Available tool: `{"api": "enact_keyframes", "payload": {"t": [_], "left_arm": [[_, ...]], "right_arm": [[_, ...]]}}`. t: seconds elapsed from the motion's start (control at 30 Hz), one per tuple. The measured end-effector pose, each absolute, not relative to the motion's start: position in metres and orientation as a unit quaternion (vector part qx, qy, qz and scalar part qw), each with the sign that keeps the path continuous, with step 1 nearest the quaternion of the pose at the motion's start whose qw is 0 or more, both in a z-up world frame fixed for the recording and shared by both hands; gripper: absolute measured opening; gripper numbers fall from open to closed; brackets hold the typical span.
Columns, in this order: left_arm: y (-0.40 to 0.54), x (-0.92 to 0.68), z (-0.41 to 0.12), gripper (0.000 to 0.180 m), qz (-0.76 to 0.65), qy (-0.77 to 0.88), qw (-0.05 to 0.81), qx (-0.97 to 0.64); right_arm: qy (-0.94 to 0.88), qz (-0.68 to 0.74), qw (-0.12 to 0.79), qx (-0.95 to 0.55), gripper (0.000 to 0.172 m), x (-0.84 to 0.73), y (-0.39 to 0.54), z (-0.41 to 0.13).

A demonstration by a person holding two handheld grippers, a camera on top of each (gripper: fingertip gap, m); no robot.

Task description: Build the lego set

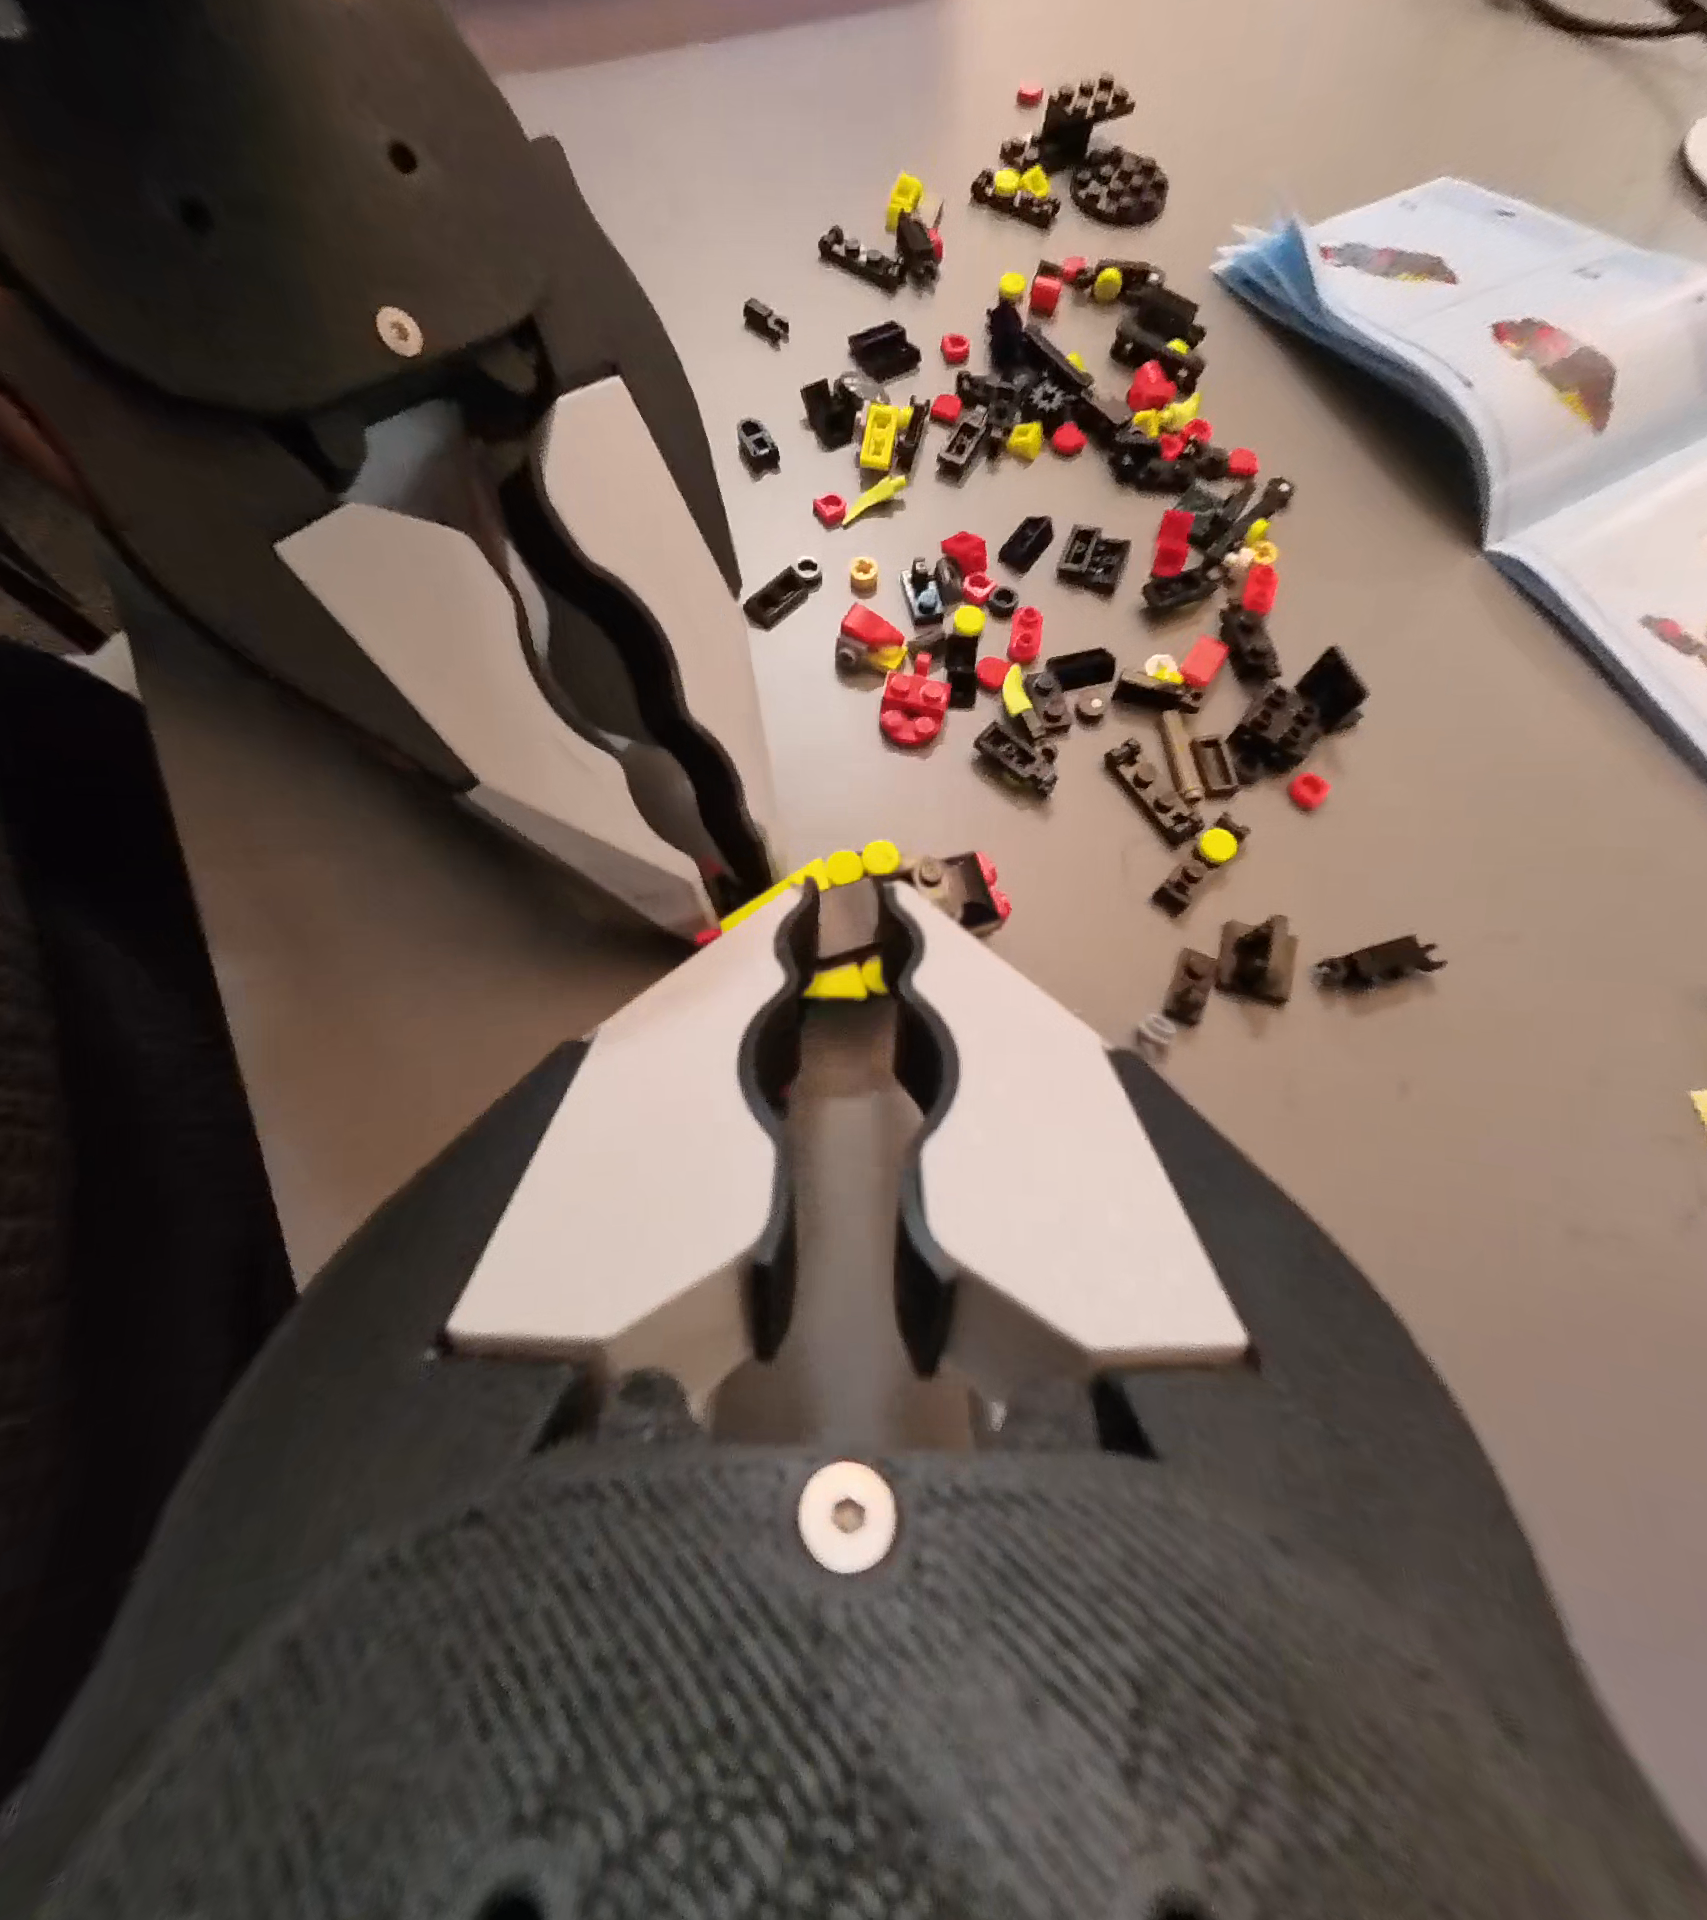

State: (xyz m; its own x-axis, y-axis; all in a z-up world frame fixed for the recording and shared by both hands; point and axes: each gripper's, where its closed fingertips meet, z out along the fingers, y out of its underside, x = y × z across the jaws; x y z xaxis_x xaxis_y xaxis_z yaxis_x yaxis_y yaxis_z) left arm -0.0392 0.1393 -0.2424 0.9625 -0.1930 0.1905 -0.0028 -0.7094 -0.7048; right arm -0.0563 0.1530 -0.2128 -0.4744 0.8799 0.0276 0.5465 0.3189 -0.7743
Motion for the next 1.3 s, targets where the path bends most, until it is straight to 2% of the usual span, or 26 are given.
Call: {"api": "enact_keyframes", "payload": {"t": [0.13, 0.33, 0.5, 0.7, 0.8, 1.3], "left_arm": [[0.1392, -0.0386, -0.2425, 0.008, -0.127, 0.055, 0.377, -0.916], [0.1392, -0.0391, -0.2424, 0.009, -0.122, 0.056, 0.378, -0.916], [0.1393, -0.043, -0.2425, 0.017, -0.075, 0.09, 0.383, -0.916], [0.1395, -0.0423, -0.2429, 0.015, -0.103, 0.081, 0.379, -0.916], [0.1391, -0.0396, -0.2424, 0.008, -0.123, 0.082, 0.376, -0.915], [0.1406, -0.039, -0.242, 0.006, -0.131, 0.103, 0.375, -0.912]], "right_arm": [[-0.775, 0.385, 0.205, -0.457, 0.0, -0.0531, 0.1493, -0.2174], [-0.778, 0.387, 0.209, -0.45, 0.0, -0.0528, 0.1493, -0.2173], [-0.782, 0.379, 0.232, -0.437, 0.0, -0.0527, 0.1493, -0.2171], [-0.774, 0.388, 0.215, -0.452, 0.0, -0.0524, 0.1494, -0.2173], [-0.776, 0.385, 0.213, -0.452, 0.0, -0.0517, 0.1491, -0.2173], [-0.782, 0.372, 0.189, -0.464, 0.0, -0.0493, 0.1474, -0.2183]]}}
